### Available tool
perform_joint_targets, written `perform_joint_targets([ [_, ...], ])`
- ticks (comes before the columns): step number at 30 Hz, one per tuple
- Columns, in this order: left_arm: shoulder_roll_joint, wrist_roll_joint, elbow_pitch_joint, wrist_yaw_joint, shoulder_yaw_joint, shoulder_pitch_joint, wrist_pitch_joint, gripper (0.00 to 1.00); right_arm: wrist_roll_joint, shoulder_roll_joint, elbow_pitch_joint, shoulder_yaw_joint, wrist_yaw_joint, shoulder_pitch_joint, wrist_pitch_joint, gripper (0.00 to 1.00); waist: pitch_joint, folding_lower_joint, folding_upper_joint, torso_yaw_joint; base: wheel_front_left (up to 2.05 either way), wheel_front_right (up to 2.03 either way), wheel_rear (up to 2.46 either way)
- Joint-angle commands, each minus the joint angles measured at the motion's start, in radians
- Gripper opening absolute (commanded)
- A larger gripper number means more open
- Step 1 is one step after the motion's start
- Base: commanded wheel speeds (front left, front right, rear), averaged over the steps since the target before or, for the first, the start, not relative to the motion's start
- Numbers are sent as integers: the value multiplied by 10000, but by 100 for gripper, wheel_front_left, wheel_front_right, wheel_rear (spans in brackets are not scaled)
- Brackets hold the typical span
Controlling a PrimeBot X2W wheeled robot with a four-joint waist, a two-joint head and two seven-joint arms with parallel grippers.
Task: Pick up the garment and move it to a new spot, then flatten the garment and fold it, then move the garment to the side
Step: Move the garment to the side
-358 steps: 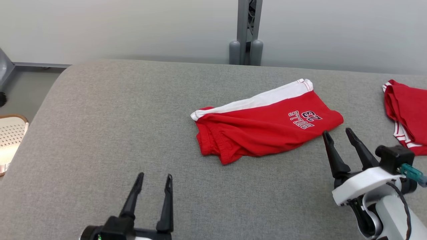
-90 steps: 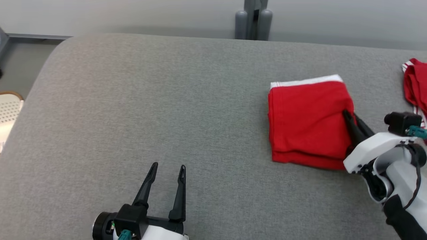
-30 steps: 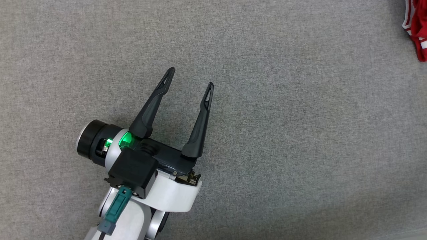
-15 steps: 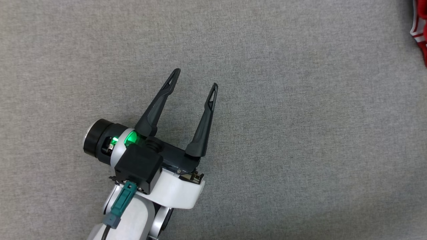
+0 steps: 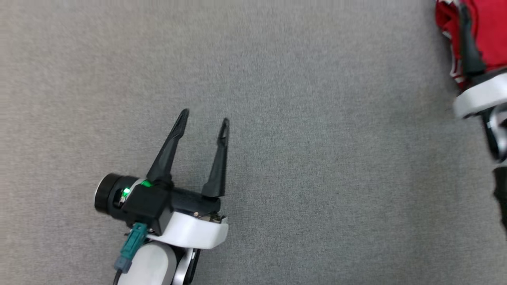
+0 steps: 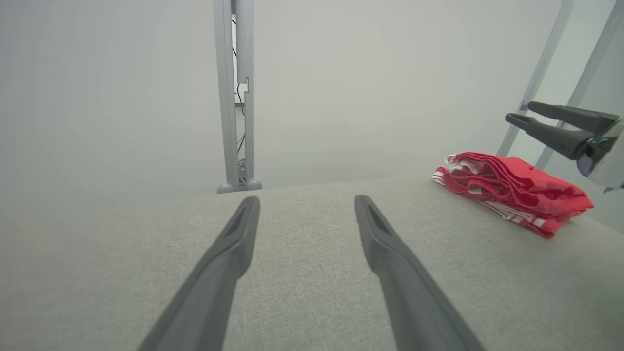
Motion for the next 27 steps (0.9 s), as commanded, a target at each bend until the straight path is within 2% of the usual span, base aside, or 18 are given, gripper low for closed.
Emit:
perform_joint_targets([
  [1,63,-149,180,99,177,208,-175,100,533,152,-222,208,-3,438,-42,100,-741,0,0,95,0,0,0],
  [2,63,-149,180,99,177,208,-175,100,533,152,-222,208,-3,438,-42,100,-741,0,0,95,0,0,0],
  [7,76,-499,689,284,657,651,-536,100,1966,802,-835,862,-3,1521,-43,100,-1542,0,0,107,0,0,0],
  [13,22,-842,1007,341,1078,1228,-791,100,2658,1426,-1377,1240,-3,2983,-43,100,-2409,0,0,103,0,0,0],
  [17,-69,-1039,1122,170,1250,1571,-860,100,2691,1687,-1833,1082,-3,4074,-44,100,-2873,0,0,210,0,0,0],
  [27,-225,-139,1002,-157,1824,2725,-866,100,1769,2004,-3171,480,-3,6712,-43,100,-3989,0,0,470,0,0,0],
])
